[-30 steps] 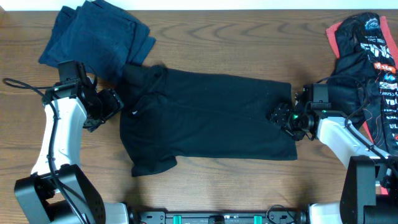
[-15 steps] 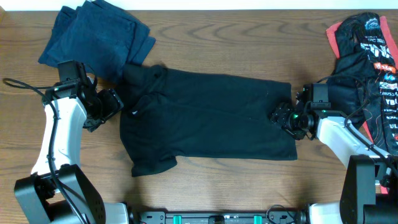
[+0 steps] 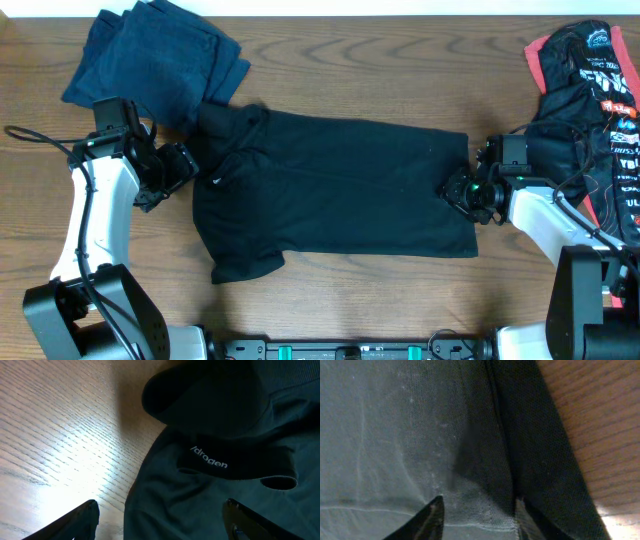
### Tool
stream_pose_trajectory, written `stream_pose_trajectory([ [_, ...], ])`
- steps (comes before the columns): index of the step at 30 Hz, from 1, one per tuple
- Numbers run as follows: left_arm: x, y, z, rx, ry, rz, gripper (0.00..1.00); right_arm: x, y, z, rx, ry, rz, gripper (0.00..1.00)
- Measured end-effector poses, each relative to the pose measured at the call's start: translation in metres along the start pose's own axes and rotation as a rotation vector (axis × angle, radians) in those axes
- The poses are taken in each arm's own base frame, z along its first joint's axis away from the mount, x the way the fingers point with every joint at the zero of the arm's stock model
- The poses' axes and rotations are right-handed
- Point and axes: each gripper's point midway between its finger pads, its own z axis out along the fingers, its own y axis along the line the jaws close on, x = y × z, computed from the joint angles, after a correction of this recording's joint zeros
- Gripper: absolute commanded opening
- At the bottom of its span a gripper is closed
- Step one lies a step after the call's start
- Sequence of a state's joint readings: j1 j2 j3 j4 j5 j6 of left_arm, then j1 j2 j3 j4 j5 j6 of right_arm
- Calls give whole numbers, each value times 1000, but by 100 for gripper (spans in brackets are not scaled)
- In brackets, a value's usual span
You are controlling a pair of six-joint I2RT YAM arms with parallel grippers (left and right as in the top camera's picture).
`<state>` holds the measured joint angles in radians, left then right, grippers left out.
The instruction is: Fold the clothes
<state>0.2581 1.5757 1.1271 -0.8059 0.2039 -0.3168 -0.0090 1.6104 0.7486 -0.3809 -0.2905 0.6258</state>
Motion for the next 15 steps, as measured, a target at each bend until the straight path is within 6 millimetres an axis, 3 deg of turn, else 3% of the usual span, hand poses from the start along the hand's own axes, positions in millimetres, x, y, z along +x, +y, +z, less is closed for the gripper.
stream_pose_trajectory([
  [5,0,0,0,0,0,0,80,-1,-2,0,13,-7,6,23],
  [10,0,0,0,0,0,0,80,-3,-5,0,26,-17,8,3],
  [15,0,0,0,-1,0,0,80,-3,-6,0,34,-21,16,2],
])
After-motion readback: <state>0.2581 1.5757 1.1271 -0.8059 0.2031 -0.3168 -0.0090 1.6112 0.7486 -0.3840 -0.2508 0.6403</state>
